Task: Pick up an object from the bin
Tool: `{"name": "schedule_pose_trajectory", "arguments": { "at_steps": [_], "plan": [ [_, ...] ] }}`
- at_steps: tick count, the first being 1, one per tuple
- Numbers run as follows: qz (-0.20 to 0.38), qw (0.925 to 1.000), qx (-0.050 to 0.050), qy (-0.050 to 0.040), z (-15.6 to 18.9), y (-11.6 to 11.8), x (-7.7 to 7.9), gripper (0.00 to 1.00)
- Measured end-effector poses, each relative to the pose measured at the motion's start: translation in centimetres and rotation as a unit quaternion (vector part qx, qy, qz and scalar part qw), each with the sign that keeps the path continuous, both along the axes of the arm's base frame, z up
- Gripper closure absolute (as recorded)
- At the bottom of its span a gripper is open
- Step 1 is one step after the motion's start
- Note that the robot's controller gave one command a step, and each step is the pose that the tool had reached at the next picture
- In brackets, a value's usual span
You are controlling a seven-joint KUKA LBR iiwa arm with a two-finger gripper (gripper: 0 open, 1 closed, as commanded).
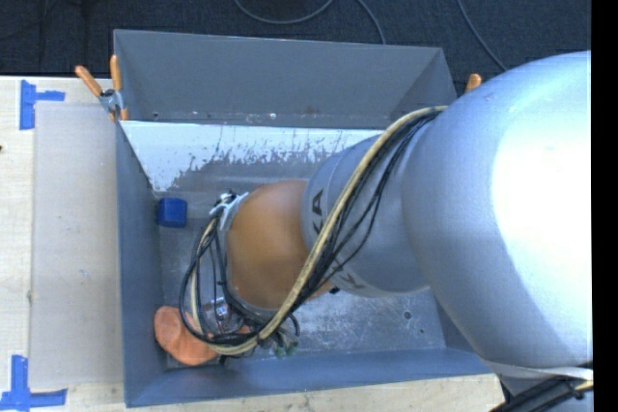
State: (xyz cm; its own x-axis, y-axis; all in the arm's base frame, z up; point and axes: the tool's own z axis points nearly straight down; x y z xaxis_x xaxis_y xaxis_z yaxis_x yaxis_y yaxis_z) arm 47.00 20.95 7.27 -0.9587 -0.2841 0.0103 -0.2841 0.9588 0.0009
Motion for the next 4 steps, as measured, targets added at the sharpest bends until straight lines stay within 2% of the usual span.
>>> {"name": "schedule_pose_trajectory", "arguments": {
  "at_steps": [2,3,4],
  "plan": [
    [-0.001,1.0,0.001,-0.0012,2.3,0.1,0.0,1.0],
    [-0.001,1.0,-0.001,0.0032,3.2,0.1,-0.2,1.0],
    [-0.002,1.0,0.0,-0.0009,12.3,0.2,0.1,1.0]
  ]
}}
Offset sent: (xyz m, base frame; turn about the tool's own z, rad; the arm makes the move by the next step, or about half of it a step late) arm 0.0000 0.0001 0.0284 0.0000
